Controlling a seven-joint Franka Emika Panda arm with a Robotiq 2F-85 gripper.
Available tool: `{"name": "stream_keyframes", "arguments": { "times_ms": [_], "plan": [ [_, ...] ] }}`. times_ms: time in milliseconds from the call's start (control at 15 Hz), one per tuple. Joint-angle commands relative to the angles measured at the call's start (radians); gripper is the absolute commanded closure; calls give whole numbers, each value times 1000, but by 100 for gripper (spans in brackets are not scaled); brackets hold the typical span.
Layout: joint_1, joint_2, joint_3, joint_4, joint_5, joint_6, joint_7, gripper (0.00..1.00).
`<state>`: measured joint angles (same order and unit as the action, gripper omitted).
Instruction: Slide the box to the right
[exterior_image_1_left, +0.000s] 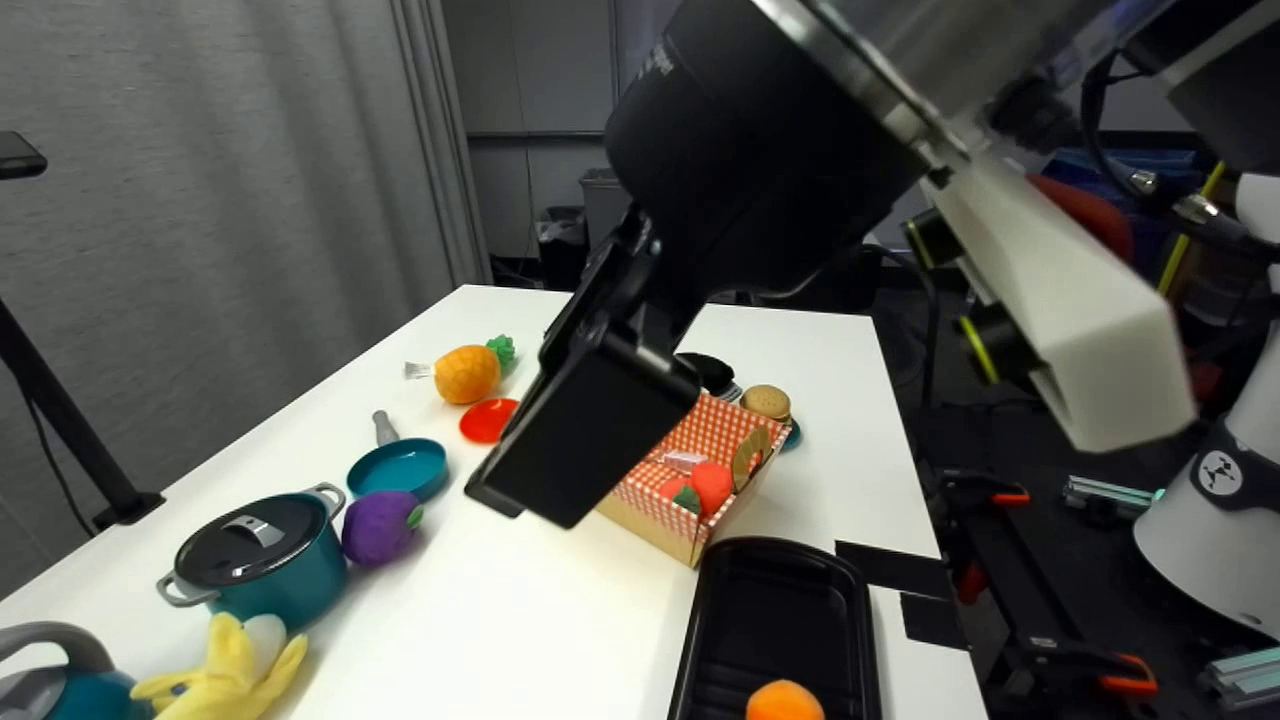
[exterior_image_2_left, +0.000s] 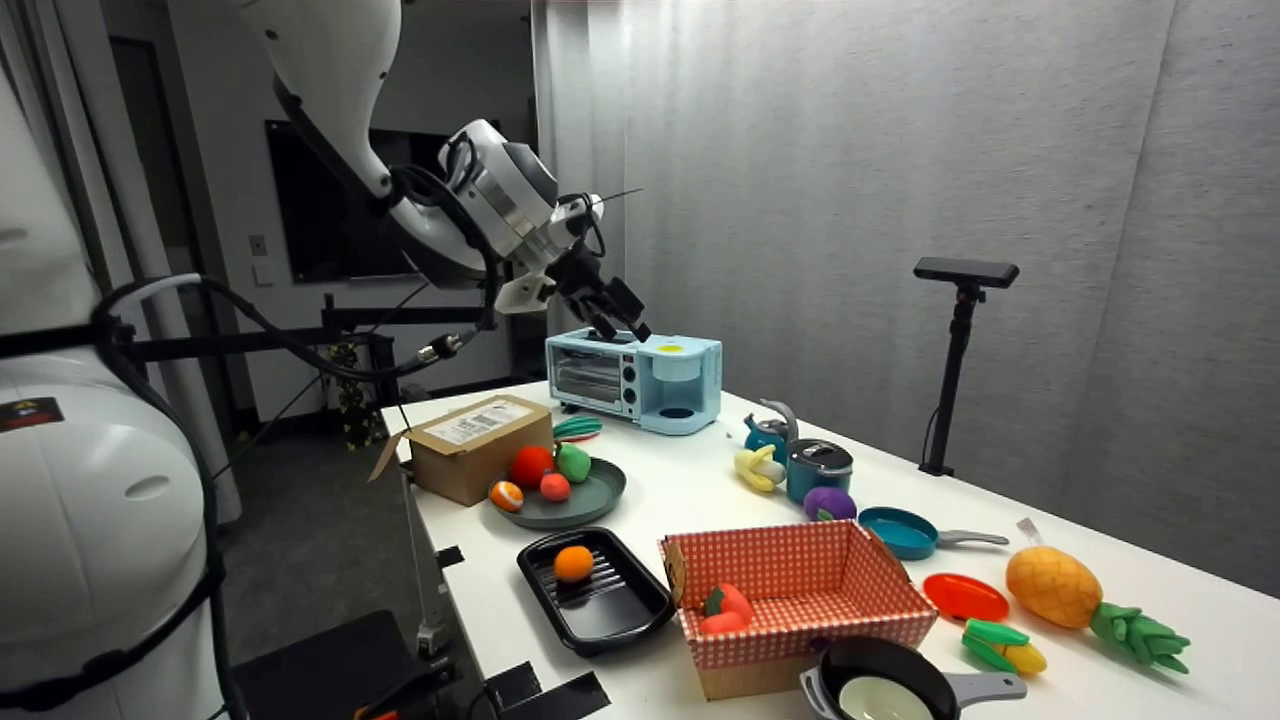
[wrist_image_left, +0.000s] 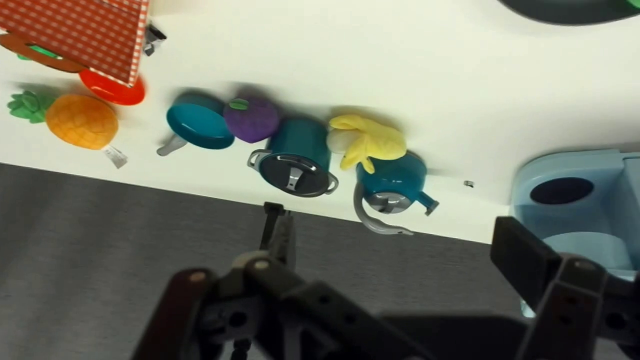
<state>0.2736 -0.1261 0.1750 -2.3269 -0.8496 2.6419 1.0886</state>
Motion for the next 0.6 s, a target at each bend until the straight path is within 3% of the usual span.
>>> {"name": "stream_keyframes", "arguments": {
  "times_ms": [0,533],
  "plan": [
    [0,2,5,5,36,0,-38,0],
    [-1,9,7,10,54,0,-64,0]
  ]
}}
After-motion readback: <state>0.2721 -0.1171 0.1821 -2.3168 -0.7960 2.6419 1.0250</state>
